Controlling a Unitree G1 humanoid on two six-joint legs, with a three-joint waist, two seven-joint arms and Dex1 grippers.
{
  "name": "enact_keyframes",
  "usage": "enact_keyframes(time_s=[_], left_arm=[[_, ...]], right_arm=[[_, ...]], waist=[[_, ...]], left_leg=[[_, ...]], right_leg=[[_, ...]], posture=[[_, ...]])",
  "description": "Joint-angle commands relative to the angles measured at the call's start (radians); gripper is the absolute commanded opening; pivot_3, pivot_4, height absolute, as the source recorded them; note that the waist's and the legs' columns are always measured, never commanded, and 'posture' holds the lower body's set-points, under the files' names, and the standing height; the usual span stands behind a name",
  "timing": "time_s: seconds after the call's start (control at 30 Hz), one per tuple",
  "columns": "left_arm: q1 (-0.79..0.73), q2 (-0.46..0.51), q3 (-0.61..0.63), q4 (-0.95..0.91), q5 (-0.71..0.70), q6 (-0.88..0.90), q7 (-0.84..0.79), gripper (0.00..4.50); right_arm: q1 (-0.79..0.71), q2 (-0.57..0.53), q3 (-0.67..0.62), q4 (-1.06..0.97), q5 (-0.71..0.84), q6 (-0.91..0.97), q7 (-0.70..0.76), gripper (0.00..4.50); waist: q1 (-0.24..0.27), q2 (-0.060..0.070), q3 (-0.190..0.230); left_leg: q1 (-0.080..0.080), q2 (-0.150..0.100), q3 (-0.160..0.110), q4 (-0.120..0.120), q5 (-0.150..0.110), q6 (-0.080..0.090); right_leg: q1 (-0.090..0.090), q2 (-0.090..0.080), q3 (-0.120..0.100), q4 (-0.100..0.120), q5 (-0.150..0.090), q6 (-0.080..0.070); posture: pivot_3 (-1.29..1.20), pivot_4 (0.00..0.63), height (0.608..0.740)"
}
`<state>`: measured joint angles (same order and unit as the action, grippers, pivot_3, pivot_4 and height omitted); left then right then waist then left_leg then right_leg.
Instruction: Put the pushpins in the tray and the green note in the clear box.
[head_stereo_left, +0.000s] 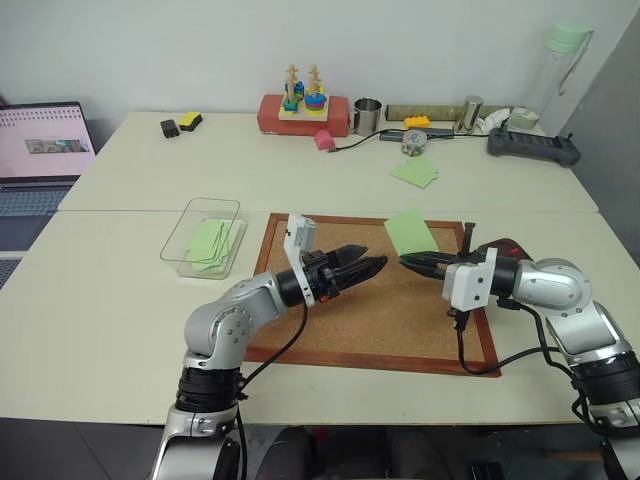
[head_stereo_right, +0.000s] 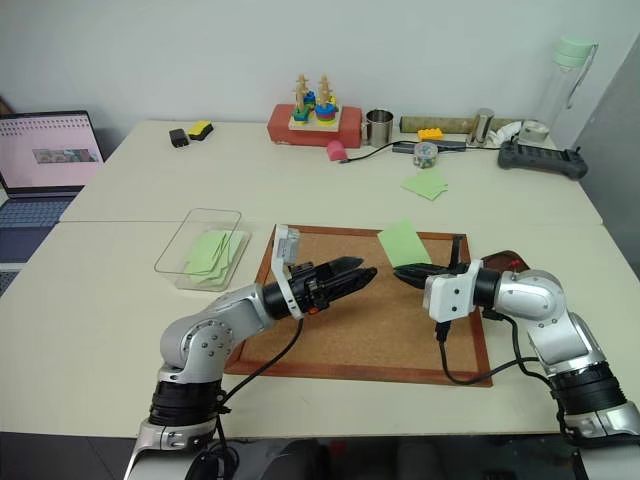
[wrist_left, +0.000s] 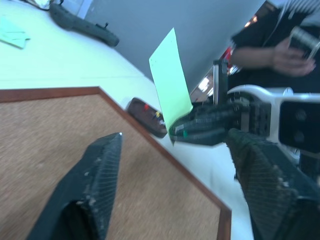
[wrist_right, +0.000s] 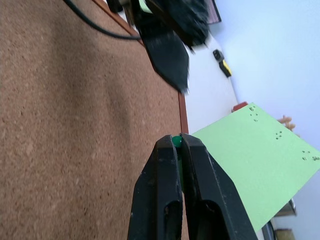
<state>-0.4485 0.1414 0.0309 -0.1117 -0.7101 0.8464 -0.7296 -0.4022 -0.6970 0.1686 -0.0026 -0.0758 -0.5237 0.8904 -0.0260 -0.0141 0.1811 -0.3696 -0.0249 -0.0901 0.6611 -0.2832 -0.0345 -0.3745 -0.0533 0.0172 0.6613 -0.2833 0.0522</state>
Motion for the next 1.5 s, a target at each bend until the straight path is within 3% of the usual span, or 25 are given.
enact_keyframes(time_s=[0.03,0.13,0.17,0.5,0.8,1.27,1.37,1.5], left_arm=[[-0.039,-0.017,0.01,-0.007,-0.054,0.004,-0.004,3.69],[-0.049,-0.014,-0.002,0.007,-0.049,-0.004,-0.008,3.69],[-0.051,-0.013,-0.006,0.012,-0.045,-0.008,-0.006,3.35],[-0.042,0.003,-0.057,0.021,-0.024,-0.039,-0.026,1.52],[-0.044,-0.005,-0.074,0.049,0.013,-0.081,-0.015,0.07],[-0.043,-0.023,-0.102,0.148,0.17,-0.223,0.07,0.02],[-0.041,-0.028,-0.096,0.155,0.184,-0.24,0.083,0.02],[-0.018,-0.016,-0.074,0.1,0.168,-0.24,0.088,0.02]], right_arm=[[0.008,-0.006,-0.003,-0.044,0.004,-0.025,-0.013,0.0],[0.011,-0.006,-0.001,-0.047,0.005,-0.024,-0.016,0.0],[0.011,-0.005,0.0,-0.049,0.006,-0.023,-0.017,0.0],[0.014,0.008,0.013,-0.06,0.006,-0.02,-0.026,0.0],[0.021,0.014,0.022,-0.079,0.009,-0.022,-0.029,0.0],[0.042,-0.003,-0.035,-0.123,0.051,-0.054,-0.072,0.0],[0.076,-0.015,-0.091,-0.139,0.096,0.031,-0.09,0.0],[0.139,-0.035,-0.218,-0.097,0.163,0.355,-0.154,0.0]], waist=[[0.0,0.0,0.0],[0.0,0.0,0.0],[0.0,0.0,0.0],[0.0,0.0,0.0],[0.0,0.0,0.0],[0.001,0.0,0.0],[0.003,0.0,0.0],[0.009,-0.001,0.0]], left_leg=[[0.0,0.0,0.0,0.0,0.0,0.0],[0.0,0.0,0.0,0.0,0.0,0.0],[0.0,0.0,0.0,0.0,0.0,0.0],[0.0,0.0,0.0,0.0,0.0,0.0],[0.0,0.0,0.0,0.0,0.0,0.0],[0.0,0.0,0.0,0.0,0.0,0.0],[0.0,0.0,0.0,0.0,0.0,0.0],[0.0,0.0,-0.001,0.0,0.0,0.0]], right_leg=[[0.0,0.0,0.0,0.0,0.0,0.0],[0.0,0.0,0.0,0.0,0.0,0.0],[0.0,0.0,0.0,0.0,0.0,0.0],[0.0,0.0,0.0,0.0,0.0,0.0],[0.0,0.0,0.0,0.0,0.0,0.0],[0.0,0.0,0.0,0.0,0.0,0.0],[0.0,0.0,0.0,0.0,0.0,0.0],[0.001,0.0,0.0,0.0,0.0,0.0]], posture=[[0.0,0.15,0.74],[0.0,0.15,0.74],[0.0,0.15,0.74],[0.0,0.15,0.74],[0.0,0.15,0.74],[0.0,0.15,0.74],[0.0,0.15,0.74],[0.0,0.15,0.74]])
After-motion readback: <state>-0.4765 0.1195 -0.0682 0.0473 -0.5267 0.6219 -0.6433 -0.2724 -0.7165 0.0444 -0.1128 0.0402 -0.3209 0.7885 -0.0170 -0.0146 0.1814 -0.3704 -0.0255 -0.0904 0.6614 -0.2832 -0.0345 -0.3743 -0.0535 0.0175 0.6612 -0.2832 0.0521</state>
